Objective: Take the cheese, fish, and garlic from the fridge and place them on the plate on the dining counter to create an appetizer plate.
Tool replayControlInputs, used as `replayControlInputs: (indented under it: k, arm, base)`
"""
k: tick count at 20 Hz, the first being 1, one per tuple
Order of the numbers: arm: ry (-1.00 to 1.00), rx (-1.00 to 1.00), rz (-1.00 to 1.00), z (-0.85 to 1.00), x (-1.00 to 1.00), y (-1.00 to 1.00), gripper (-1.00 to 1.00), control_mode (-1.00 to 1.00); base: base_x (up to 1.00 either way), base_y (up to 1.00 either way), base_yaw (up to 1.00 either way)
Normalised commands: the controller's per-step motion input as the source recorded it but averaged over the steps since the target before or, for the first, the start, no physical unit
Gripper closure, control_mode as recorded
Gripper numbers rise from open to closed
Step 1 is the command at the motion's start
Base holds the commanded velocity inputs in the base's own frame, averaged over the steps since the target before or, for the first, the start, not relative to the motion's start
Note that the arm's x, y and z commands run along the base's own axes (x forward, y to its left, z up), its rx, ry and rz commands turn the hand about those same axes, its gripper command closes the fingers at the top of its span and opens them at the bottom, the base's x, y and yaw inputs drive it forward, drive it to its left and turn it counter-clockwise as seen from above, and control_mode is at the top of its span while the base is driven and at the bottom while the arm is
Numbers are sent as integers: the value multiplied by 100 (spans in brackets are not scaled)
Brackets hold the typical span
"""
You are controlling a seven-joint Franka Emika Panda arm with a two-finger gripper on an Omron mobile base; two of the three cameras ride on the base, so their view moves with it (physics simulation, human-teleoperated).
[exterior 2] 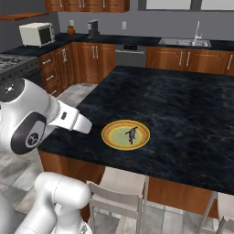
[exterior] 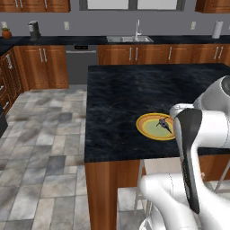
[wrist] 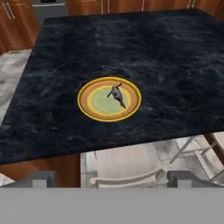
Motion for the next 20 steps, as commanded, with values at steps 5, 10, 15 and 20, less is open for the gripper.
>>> replayControlInputs:
  k: [5, 10, 15, 20]
  arm:
    - [4, -2, -2, 0, -10, 0, -100, 100]
    - [0, 0, 0, 0, 0, 0, -100, 100]
    - [0, 0, 0, 0, 0, 0, -100, 100]
    - [0, 0, 0, 0, 0, 0, -100, 100]
  base:
    - [-72, -13, -11]
    - [-96, -66, -26]
    - [-47, -74, -40]
    - [8, -64, -61]
